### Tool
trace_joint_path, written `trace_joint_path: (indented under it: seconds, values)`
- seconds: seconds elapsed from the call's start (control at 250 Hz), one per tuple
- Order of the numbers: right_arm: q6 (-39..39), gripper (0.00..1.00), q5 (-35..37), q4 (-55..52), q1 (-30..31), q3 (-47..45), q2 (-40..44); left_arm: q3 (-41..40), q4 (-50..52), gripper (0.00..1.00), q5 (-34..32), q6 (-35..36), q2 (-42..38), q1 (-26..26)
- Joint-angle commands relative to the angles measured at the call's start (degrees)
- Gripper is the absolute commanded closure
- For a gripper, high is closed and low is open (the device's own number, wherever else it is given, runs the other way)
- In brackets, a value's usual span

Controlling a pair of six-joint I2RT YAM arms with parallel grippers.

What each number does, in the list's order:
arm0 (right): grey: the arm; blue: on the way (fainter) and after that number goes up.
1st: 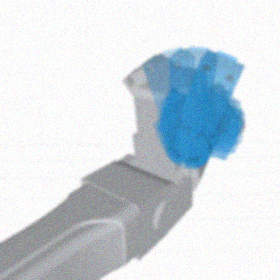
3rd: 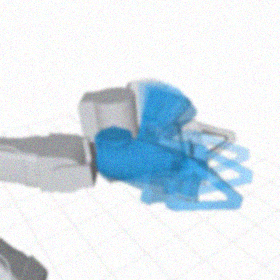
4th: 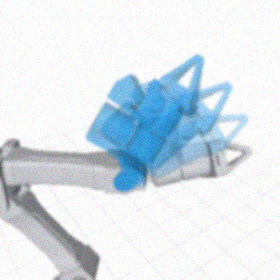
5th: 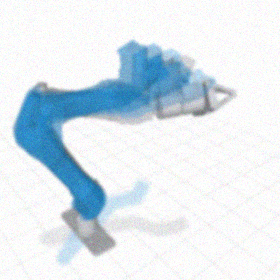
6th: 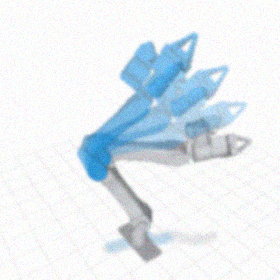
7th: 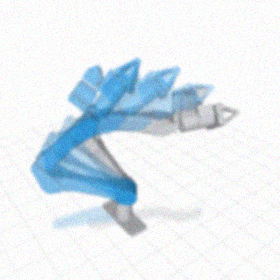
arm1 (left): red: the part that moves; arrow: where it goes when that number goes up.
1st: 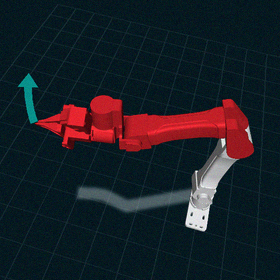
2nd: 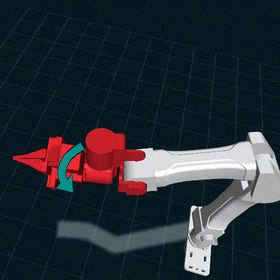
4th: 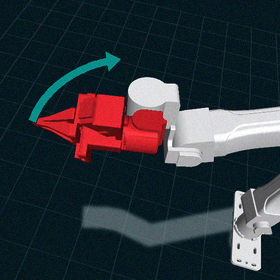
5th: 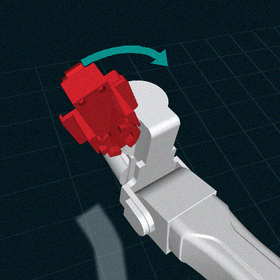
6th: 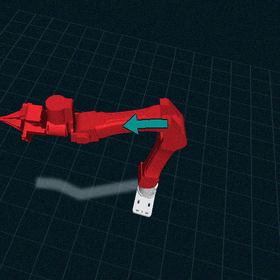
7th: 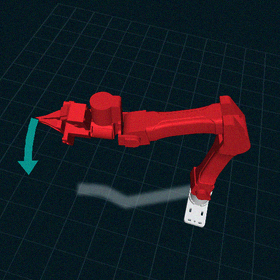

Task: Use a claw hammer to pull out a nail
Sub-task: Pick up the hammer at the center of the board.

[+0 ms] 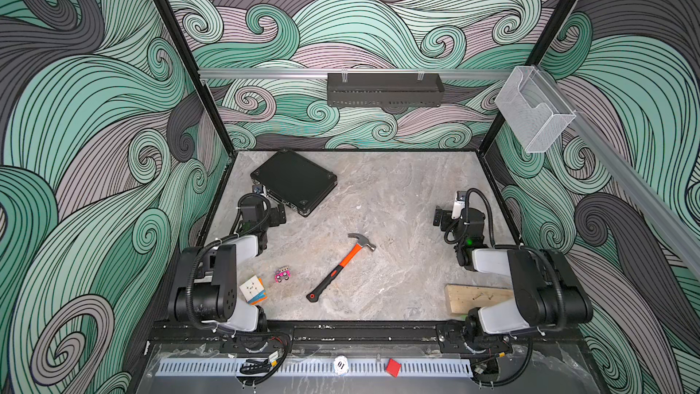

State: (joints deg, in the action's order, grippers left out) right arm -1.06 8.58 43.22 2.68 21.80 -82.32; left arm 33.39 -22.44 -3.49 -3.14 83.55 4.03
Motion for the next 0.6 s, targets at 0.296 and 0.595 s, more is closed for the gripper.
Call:
trace_joint_path:
  seconds: [0.296, 0.595]
  values:
    - [23.5, 0.0, -6.6, -39.7, 5.7, 16.8, 24.7, 16.5, 38.3, 0.01, 13.6, -23.2, -19.1, -3.6]
    - [48.2, 0.0, -4.3, -37.5, 29.1, 19.1, 20.5, 14.8, 39.8, 0.01, 15.7, -40.2, -24.6, -21.2]
